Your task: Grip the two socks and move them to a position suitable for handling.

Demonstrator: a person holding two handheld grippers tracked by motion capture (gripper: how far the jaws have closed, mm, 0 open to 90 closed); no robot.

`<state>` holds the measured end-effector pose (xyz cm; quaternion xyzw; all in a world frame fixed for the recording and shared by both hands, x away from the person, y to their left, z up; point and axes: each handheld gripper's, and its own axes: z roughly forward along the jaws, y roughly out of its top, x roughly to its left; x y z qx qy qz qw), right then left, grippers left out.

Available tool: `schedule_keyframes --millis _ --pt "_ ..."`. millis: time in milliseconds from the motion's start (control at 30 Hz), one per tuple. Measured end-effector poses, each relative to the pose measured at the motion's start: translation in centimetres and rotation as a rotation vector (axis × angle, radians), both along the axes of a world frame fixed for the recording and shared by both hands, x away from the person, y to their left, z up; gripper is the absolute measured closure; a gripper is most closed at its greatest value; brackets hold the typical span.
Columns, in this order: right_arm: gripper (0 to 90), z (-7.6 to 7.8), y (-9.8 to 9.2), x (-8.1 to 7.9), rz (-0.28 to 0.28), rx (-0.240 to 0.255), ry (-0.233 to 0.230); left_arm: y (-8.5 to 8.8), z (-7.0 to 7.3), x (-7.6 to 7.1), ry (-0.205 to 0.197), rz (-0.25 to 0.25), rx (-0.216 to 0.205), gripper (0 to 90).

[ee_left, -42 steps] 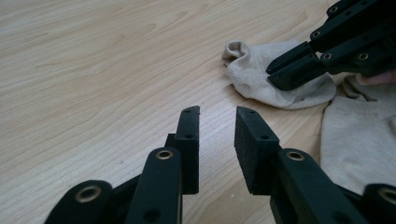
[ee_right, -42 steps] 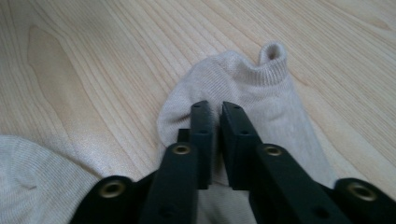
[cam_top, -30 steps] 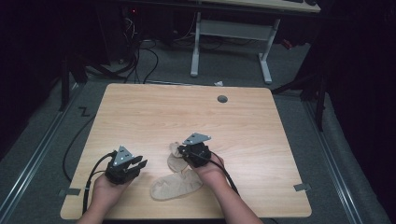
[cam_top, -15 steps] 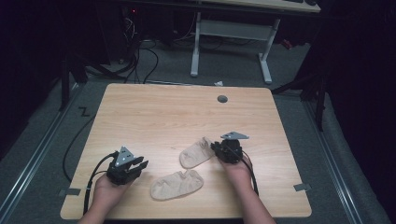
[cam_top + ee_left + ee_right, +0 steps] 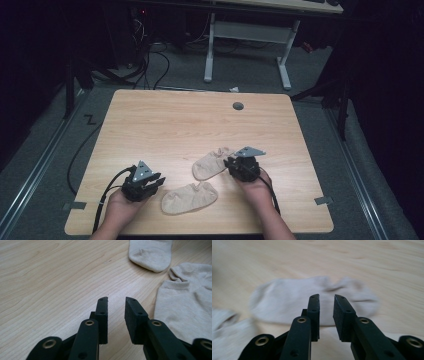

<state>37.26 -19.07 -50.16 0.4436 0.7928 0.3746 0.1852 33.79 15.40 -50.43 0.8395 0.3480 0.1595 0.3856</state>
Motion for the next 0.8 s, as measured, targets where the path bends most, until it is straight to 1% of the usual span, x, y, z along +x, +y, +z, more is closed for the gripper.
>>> schedule_keyframes --millis 33,67,100,133,200,233,267,300,333,367,400,500,600,700,733,767,800 --pt "81.1 -0.3 1.5 -1.4 0.062 -0.039 -0.011 -0.1 0.0 0.0 0.005 -0.005 -0.003 74.1" --pt "84.7 -0.4 2.0 -1.8 0.083 -0.049 -0.015 -0.1 0.0 0.0 0.009 -0.008 -0.007 75.0" --pt "84.7 -0.4 2.0 -1.8 0.083 -0.049 -0.015 -0.1 0.0 0.0 0.009 -0.008 -0.007 75.5" --pt "90.0 -0.5 3.2 -3.2 0.149 -0.060 -0.012 0.0 0.1 -0.1 0.006 -0.008 -0.011 75.7" --pt "90.0 -0.5 4.0 -4.2 0.213 -0.056 -0.007 0.0 0.2 -0.1 0.003 -0.007 -0.012 75.7" --pt "90.0 -0.5 4.0 -4.2 0.213 -0.056 -0.007 0.0 0.2 -0.1 0.003 -0.007 -0.012 75.8" --pt "90.0 -0.5 4.5 -4.7 0.238 -0.063 -0.007 0.0 0.2 -0.1 0.002 -0.006 -0.009 75.8" --pt "90.0 -1.0 5.2 -5.3 0.275 -0.090 0.003 0.0 0.1 -0.1 0.003 -0.005 -0.004 75.8" --pt "90.0 -1.4 5.4 -5.5 0.284 -0.114 0.012 0.0 0.1 0.0 0.005 -0.003 -0.006 75.8" --pt "90.0 -1.4 5.4 -5.5 0.284 -0.114 0.012 0.0 0.1 0.0 0.005 -0.003 -0.006 75.8" --pt "90.0 -2.2 5.5 -5.7 0.294 -0.138 0.030 0.0 0.1 0.0 0.004 -0.002 -0.006 75.8" --pt "90.0 -2.1 4.8 -5.9 0.276 -0.142 0.031 0.0 0.1 -0.1 0.002 -0.003 -0.008 75.8" --pt "90.0 -2.2 3.7 -6.0 0.257 -0.124 0.040 -0.2 0.0 0.0 0.004 -0.005 -0.007 75.7" --pt "90.0 -2.1 3.6 -6.3 0.256 -0.119 0.047 -0.5 0.0 0.1 0.009 -0.008 -0.009 75.7" --pt "90.0 -2.0 3.6 -6.5 0.258 -0.124 0.045 -1.0 -0.1 0.2 0.007 -0.015 -0.011 75.6" --pt "89.9 -1.9 3.5 -6.7 0.256 -0.112 0.044 -1.0 -0.1 0.2 0.007 -0.015 -0.011 75.5" --pt "89.4 -1.4 3.2 -6.9 0.246 -0.086 0.028 -1.3 0.0 0.3 0.015 -0.022 -0.018 75.0"
